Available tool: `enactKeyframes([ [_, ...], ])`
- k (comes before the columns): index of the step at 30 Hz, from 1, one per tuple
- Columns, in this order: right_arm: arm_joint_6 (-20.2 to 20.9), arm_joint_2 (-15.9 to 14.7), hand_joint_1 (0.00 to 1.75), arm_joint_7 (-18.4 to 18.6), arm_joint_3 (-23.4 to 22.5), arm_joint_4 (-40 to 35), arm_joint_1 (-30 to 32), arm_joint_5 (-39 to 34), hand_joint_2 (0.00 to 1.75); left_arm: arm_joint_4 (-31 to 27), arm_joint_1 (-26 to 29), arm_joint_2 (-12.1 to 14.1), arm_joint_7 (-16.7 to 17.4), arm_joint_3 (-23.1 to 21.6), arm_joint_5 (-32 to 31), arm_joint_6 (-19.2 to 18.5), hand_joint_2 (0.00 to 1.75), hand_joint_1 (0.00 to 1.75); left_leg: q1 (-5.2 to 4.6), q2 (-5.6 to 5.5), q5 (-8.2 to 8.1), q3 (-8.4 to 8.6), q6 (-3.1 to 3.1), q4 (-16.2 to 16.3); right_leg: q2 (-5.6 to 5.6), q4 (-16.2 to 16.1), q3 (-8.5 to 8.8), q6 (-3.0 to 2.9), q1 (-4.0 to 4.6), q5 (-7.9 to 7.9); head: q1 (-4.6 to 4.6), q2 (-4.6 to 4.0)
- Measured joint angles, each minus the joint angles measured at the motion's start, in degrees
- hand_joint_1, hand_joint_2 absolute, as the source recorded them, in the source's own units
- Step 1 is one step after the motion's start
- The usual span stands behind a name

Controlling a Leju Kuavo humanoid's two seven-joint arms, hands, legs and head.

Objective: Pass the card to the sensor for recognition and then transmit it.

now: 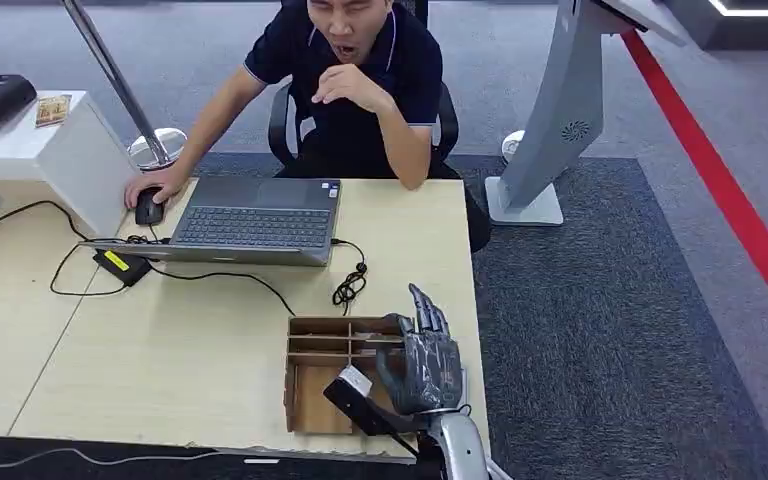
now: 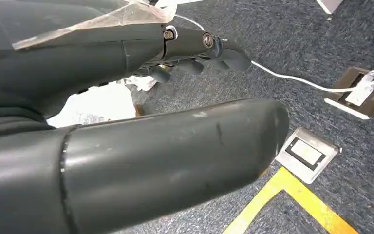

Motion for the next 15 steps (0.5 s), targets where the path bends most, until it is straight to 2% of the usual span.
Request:
enactKeyframes([
  [6,0.0,0.0,0.77,0.02,0.02,0.0,0.0,0.0,1.75,0.0,-0.01,0.0,0.0,0.0,-0.02,0.0,0.0,0.0,0.0,0.0,0.0,0.0,0.0,0.0,0.0,0.0,0.0,0.0,0.0,0.0,0.0,0.0],
  [7,0.0,0.0,0.86,0.02,0.02,0.0,0.0,0.0,1.75,0.0,-0.02,0.0,0.0,0.0,-0.02,0.0,0.0,0.0,0.0,0.0,0.0,0.0,0.0,0.0,0.0,0.0,0.0,0.0,0.0,0.0,0.0,0.0],
  [9,-0.02,0.0,0.87,0.02,0.02,0.0,0.0,-0.02,1.75,0.0,-0.02,0.0,0.0,0.0,-0.09,-0.02,0.0,0.0,0.0,0.0,0.0,0.0,0.0,0.0,0.0,0.0,0.0,0.0,0.0,0.0,0.0,0.02],
  [10,-0.02,0.0,1.1,0.02,0.02,0.0,0.0,-0.04,1.75,0.0,-0.03,0.0,0.0,0.0,-0.09,-0.02,0.0,0.0,0.0,0.0,0.0,0.0,0.0,0.0,0.0,0.0,0.0,0.0,0.0,0.0,0.0,0.0],
  [12,-0.02,0.0,1.34,0.02,0.02,0.0,0.0,-0.07,1.75,0.0,-0.04,0.0,0.0,0.0,-0.09,-0.02,0.0,0.0,0.0,0.0,0.0,0.0,0.0,0.0,0.0,0.0,0.0,0.0,0.0,0.0,0.0,0.0],
  [15,-0.04,0.0,1.43,0.02,0.02,0.0,0.0,-0.07,1.75,0.0,-0.09,0.0,0.0,0.0,-0.11,-0.11,0.0,0.0,0.0,0.0,0.0,0.0,0.0,0.0,0.0,0.0,0.0,0.0,0.0,0.0,0.0,0.0],
])
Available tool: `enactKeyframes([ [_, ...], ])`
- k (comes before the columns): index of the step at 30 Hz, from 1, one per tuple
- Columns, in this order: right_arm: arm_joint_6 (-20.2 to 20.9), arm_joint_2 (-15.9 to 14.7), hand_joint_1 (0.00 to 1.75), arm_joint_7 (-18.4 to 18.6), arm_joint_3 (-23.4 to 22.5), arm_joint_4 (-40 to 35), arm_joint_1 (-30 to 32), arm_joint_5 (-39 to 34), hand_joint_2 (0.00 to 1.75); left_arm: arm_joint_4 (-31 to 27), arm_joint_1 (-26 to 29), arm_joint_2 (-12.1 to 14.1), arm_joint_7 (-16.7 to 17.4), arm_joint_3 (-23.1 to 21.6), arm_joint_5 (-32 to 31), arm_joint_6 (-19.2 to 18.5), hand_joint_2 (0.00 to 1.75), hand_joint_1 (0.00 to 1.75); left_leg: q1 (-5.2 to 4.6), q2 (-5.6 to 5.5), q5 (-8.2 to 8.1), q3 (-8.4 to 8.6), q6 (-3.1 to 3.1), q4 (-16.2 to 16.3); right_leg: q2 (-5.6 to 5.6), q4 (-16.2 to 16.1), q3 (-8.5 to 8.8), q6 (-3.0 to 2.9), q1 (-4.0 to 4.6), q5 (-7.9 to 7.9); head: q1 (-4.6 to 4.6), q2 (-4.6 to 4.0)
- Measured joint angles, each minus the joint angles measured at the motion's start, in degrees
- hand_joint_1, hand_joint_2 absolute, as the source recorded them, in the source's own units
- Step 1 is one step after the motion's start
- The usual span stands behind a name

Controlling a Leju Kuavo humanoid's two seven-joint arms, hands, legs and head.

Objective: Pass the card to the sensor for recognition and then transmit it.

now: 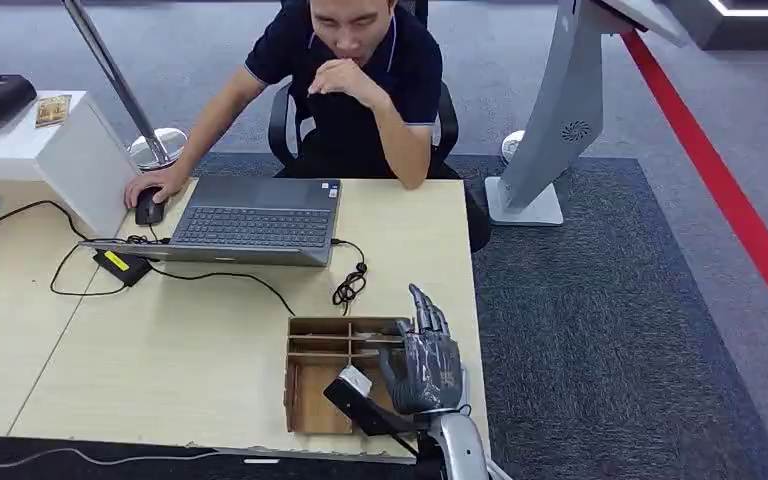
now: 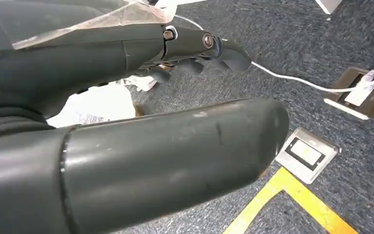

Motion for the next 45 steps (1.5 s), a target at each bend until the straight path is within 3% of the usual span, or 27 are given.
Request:
enactKeyframes([
  [5,-0.02,0.0,1.75,0.0,0.02,0.0,0.0,0.0,1.75,0.0,-0.05,0.0,0.0,0.0,0.0,0.0,0.0,0.0,0.0,0.0,0.0,0.0,0.0,0.0,0.0,0.0,0.0,0.0,0.0,0.0,0.0,0.0],
  [23,-1.4,-0.24,1.75,-0.63,0.0,-1.0,0.08,-0.2,1.75,0.0,-0.07,-0.04,0.04,0.0,0.17,0.04,0.0,0.0,0.0,0.0,0.0,0.01,0.0,0.0,0.0,0.0,0.0,0.0,0.0,0.0,-0.02,0.0],
  [28,-1.6,-1.4,1.75,-1.49,-1.9,-7.23,2.43,2.82,1.75,0.0,0.65,-0.04,0.0,0.07,1.22,1.13,0.0,0.0,0.0,0.0,-0.01,0.01,0.01,0.0,0.01,-0.01,-0.01,0.0,0.0,0.0,0.0,0.0],
  [37,-1.84,-5.81,1.75,2.14,-6.08,-24.43,6.8,9.75,1.75,0.02,1.51,0.2,-0.07,0.46,3.21,1.57,0.0,0.0,0.0,0.0,-0.01,0.0,0.02,0.0,0.0,-0.08,0.01,0.01,0.0,0.0,-0.02,0.0],
  [45,-1.84,-7.69,1.75,0.87,-9.57,-35.25,9.81,8.94,1.75,0.02,1.55,0.33,-0.3,0.59,3.74,1.6,0.0,0.0,0.0,0.0,-0.03,-0.01,0.03,0.0,0.01,-0.09,0.01,0.01,0.0,0.0,0.0,0.0],
])
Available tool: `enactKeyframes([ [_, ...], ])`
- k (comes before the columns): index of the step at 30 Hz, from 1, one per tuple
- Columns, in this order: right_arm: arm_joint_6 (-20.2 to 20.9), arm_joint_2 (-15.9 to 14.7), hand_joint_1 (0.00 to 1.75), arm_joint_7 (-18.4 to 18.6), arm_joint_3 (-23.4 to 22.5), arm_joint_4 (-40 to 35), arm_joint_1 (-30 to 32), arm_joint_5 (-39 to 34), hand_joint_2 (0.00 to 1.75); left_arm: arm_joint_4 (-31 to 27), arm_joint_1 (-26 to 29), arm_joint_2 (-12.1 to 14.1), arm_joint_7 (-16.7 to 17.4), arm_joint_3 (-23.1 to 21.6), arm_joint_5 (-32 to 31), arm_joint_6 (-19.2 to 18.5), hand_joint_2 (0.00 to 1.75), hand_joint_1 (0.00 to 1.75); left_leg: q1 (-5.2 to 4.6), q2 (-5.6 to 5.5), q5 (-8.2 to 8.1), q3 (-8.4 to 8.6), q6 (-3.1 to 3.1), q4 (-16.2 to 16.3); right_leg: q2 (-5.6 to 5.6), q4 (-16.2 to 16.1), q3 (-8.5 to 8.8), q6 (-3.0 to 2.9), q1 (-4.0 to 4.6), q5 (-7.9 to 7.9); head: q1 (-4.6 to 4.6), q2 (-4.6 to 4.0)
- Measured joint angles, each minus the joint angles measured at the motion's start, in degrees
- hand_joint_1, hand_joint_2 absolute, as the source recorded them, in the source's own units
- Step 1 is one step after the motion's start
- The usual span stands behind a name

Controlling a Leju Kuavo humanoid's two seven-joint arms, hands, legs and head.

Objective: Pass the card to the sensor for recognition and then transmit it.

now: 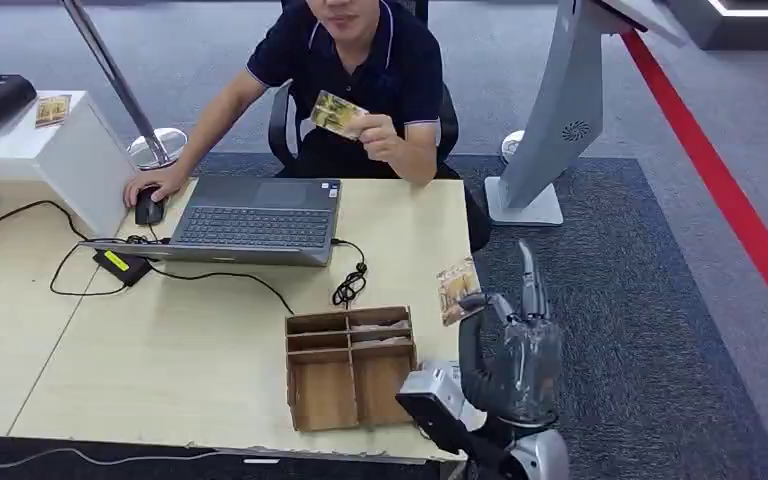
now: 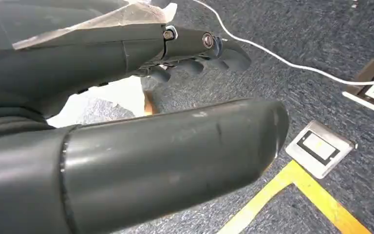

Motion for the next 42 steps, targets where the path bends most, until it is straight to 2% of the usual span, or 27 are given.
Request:
enactKeyframes([
  [4,0.07,-0.18,1.75,-1.6,-0.35,-1.01,-0.24,-1.71,1.75,0.0,-0.05,0.0,-0.31,0.0,-0.13,0.0,0.0,0.0,0.0,0.0,0.0,-0.02,0.0,0.0,0.0,0.0,0.04,0.0,0.0,0.0,-0.02,0.0],
  [10,0.18,1.96,1.75,-8.54,-0.31,0.45,-1.15,-4.59,1.75,0.0,-0.15,0.0,-0.33,0.0,-0.94,-0.02,0.0,0.0,0.01,0.0,0.0,-0.02,0.0,0.0,-0.01,0.0,0.05,0.0,0.01,0.0,-0.02,0.0],
  [29,0.17,7.26,1.75,-10.4,-0.22,8.47,-5.44,-6.73,1.75,0.0,-0.21,-0.02,-0.22,-0.02,-1.84,-0.04,0.0,0.0,0.01,-0.01,0.0,-0.01,0.0,0.0,-0.02,0.0,0.04,0.0,0.01,0.0,0.0,0.0],
  [30,0.18,7.34,1.26,-10.4,-0.22,8.8,-5.61,-6.71,1.75,0.0,-0.2,-0.04,-0.22,-0.02,-1.92,-0.07,0.0,0.0,0.01,-0.01,0.0,-0.01,0.0,0.0,-0.02,0.0,0.04,0.0,0.01,0.0,-0.02,0.0],
  [31,0.17,7.41,0.0,-10.27,-0.22,9.11,-5.75,-6.67,1.75,0.0,-0.21,-0.04,-0.2,-0.02,-2.01,-0.07,0.0,0.0,0.01,-0.01,0.0,-0.02,0.0,0.0,-0.02,0.0,0.04,0.0,0.01,0.0,0.0,0.0],
  [42,0.18,7.87,0.0,-8.59,-0.2,11.03,-6.57,-5.86,1.75,0.0,-0.22,-0.04,0.35,-0.02,-2.16,-0.09,0.0,0.0,0.0,0.0,-0.01,-0.02,0.02,0.0,-0.02,-0.03,0.04,0.01,0.0,0.0,-0.02,0.0],
])
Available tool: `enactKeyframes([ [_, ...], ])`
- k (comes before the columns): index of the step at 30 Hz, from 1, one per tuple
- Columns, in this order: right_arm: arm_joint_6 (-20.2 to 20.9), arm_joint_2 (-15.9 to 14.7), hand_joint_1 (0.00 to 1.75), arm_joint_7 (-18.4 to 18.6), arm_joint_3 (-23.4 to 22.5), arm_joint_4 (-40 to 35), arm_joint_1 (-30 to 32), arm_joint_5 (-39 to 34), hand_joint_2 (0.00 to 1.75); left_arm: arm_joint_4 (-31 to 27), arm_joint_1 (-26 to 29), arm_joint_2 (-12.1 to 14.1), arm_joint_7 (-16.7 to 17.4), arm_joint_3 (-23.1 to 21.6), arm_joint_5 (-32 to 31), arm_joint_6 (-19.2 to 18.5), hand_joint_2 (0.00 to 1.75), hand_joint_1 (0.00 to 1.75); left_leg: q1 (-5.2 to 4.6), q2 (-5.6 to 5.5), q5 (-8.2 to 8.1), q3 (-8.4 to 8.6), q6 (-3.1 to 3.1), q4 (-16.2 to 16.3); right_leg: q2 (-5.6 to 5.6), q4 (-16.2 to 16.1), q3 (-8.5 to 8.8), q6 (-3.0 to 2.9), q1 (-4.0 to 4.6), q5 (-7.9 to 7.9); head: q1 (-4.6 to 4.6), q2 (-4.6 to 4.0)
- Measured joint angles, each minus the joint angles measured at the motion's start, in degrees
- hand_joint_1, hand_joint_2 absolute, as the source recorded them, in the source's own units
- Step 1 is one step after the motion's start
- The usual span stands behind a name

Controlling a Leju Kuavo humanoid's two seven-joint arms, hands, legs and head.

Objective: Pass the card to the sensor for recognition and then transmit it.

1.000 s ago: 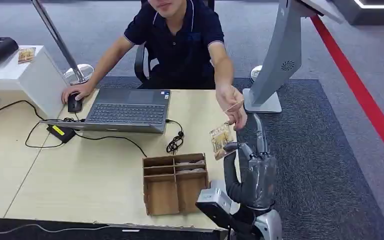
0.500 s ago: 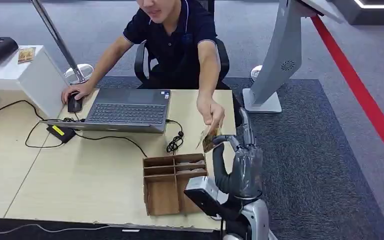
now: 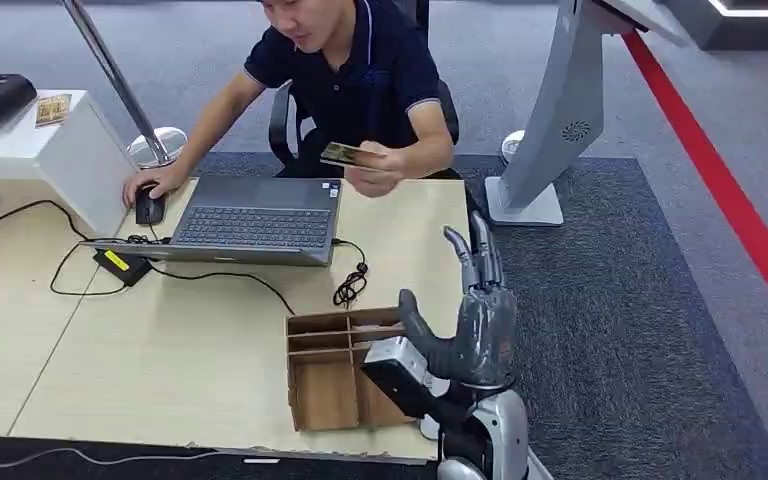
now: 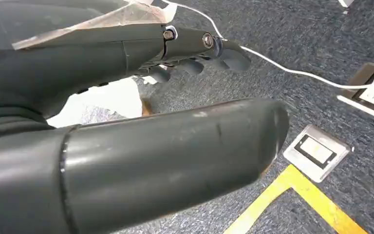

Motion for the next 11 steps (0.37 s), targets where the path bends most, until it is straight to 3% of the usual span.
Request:
enactKeyframes([
  [5,-0.02,0.0,0.0,-0.63,-0.02,0.07,0.76,-0.04,1.75,0.0,0.01,0.0,0.0,0.0,0.46,0.02,0.0,0.0,0.0,0.0,0.0,0.04,0.0,0.0,0.0,0.0,0.0,0.0,0.0,0.0,0.0,0.0],
  [8,-0.09,0.96,0.0,-4.42,-1.77,-1.7,4.23,-2.95,1.75,0.0,0.15,-0.02,0.26,0.02,1.35,0.2,0.0,0.0,0.0,-0.01,0.0,0.01,0.0,0.0,-0.01,-0.01,0.0,0.0,0.0,0.0,0.04,0.0],
  [11,-0.09,1.71,0.0,-5.68,-3.17,-2.78,5.98,-4.02,1.75,0.0,0.11,-0.02,0.26,0.02,1.57,0.22,0.0,0.0,0.01,0.0,-0.02,0.03,0.0,0.0,0.03,-0.01,-0.01,0.0,0.01,-0.01,0.0,0.0],
])
